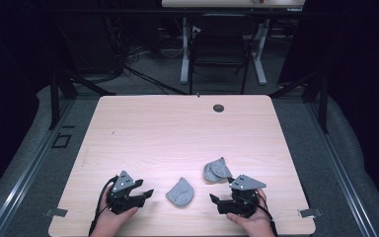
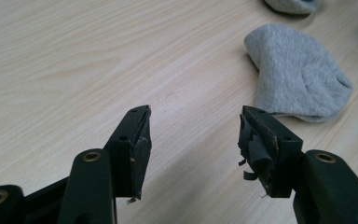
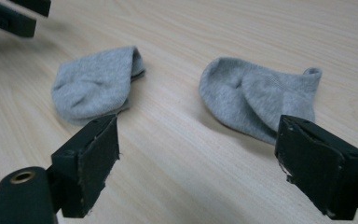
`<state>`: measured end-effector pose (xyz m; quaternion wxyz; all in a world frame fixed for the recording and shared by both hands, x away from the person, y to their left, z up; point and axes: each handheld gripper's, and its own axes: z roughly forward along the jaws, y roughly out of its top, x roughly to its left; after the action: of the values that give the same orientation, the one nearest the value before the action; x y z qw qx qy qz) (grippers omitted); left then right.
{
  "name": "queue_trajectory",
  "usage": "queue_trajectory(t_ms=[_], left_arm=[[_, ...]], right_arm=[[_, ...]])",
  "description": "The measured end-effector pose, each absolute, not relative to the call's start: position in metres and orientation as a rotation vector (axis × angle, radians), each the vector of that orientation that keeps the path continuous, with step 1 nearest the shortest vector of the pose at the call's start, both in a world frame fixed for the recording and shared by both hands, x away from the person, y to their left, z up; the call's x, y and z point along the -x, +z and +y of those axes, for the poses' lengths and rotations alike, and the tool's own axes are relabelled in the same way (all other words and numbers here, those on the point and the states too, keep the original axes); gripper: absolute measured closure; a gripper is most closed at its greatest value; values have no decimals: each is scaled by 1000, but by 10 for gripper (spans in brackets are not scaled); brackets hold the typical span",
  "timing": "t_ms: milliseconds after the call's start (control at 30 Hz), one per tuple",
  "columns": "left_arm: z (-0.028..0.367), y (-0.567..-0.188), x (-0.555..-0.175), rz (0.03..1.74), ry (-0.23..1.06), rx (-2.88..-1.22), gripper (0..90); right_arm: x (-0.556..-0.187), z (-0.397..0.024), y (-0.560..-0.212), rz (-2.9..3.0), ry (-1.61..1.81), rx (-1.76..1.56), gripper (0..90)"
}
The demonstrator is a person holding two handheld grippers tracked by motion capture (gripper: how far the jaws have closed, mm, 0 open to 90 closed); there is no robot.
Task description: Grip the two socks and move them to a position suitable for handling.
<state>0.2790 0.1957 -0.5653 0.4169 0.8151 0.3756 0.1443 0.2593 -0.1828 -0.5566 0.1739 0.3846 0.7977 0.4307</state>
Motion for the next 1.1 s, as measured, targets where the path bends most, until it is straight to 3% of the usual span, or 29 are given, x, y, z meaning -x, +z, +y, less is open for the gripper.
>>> queue_trajectory(t_ms=[67, 133, 300, 333, 367, 667, 767, 867, 1100], left_arm=[[197, -565, -280, 947, 356, -2041, 438], [197, -565, -280, 949, 355, -2039, 438], [196, -565, -280, 953, 347, -2033, 437], [196, -564, -280, 952, 349, -2034, 438], [195, -564, -280, 948, 351, -2037, 437], [192, -564, -279, 949, 350, -2037, 457], [188, -564, -281, 939, 337, -2037, 478], [180, -561, -284, 917, 339, -2040, 556], [166, -556, -287, 887, 339, -2049, 637]], right_arm=[[-258, -180, -557, 2284, 1191, -1079, 71], [-257, -177, -558, 2291, 1151, -1047, 147], [-255, -177, -561, 2266, 1094, -1000, 211], [-256, -180, -562, 2272, 1130, -1008, 335], [-256, -181, -563, 2273, 1136, -1016, 358], [-257, -188, -558, 2244, 1134, -1061, 434], [-255, -188, -556, 2230, 1127, -1066, 449], [-255, -191, -554, 2239, 1152, -1108, 536], [-257, -194, -555, 2231, 1150, -1141, 595]])
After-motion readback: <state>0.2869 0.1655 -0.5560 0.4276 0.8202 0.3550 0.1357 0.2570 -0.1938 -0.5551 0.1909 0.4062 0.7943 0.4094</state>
